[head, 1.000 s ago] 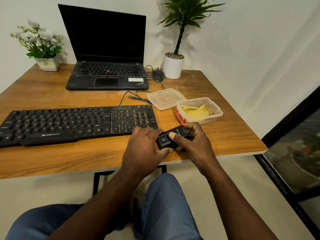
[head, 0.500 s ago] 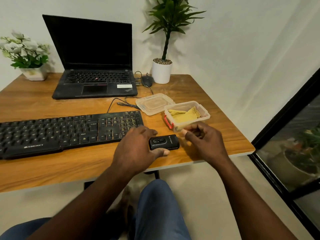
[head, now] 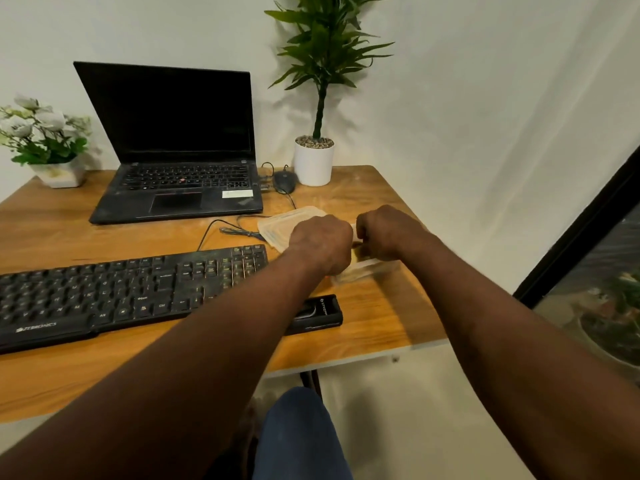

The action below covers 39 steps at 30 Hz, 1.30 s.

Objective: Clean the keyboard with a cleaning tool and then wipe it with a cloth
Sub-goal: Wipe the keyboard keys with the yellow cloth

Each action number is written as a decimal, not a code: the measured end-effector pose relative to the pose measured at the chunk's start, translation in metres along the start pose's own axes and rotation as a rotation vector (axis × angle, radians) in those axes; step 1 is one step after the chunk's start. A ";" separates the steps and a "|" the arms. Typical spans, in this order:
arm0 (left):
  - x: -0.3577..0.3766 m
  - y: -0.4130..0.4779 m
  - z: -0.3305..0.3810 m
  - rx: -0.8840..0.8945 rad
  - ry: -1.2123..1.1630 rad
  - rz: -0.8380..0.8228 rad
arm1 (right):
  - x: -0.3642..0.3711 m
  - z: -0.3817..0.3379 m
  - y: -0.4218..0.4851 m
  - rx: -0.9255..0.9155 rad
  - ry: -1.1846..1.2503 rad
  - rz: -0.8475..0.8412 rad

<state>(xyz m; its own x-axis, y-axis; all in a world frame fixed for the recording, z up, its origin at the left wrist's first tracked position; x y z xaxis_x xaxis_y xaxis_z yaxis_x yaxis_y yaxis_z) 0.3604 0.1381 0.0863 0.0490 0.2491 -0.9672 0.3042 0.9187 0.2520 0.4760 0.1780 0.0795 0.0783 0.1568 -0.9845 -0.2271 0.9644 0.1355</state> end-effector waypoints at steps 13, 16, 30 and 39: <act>-0.022 -0.022 -0.043 -0.228 -0.480 0.299 | -0.075 -0.028 -0.025 -0.122 0.483 0.386; -0.042 -0.051 -0.089 -0.292 -0.789 0.396 | -0.095 -0.053 -0.036 -0.105 0.720 0.408; -0.041 -0.289 -0.354 -0.825 -0.432 0.652 | -0.075 -0.338 -0.001 -0.363 0.793 0.153; -0.001 -0.374 -0.436 -0.973 -0.558 0.407 | -0.086 -0.510 0.051 -0.549 0.563 0.398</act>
<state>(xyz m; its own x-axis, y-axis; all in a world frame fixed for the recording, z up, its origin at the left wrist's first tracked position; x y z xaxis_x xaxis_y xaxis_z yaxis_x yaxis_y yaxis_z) -0.1682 -0.0726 0.0065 0.4552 0.6293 -0.6299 -0.6664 0.7100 0.2278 -0.0370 0.1056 0.1141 -0.5634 0.1918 -0.8036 -0.5811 0.5994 0.5505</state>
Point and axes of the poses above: each hand's wrist, its own y-axis towards the middle knuckle, its own x-axis out of the palm, z = x × y, the point moved 6 cm from there along y, towards the middle knuckle, and after that the axes turned 10 degrees about z, right-handed, at the moved point
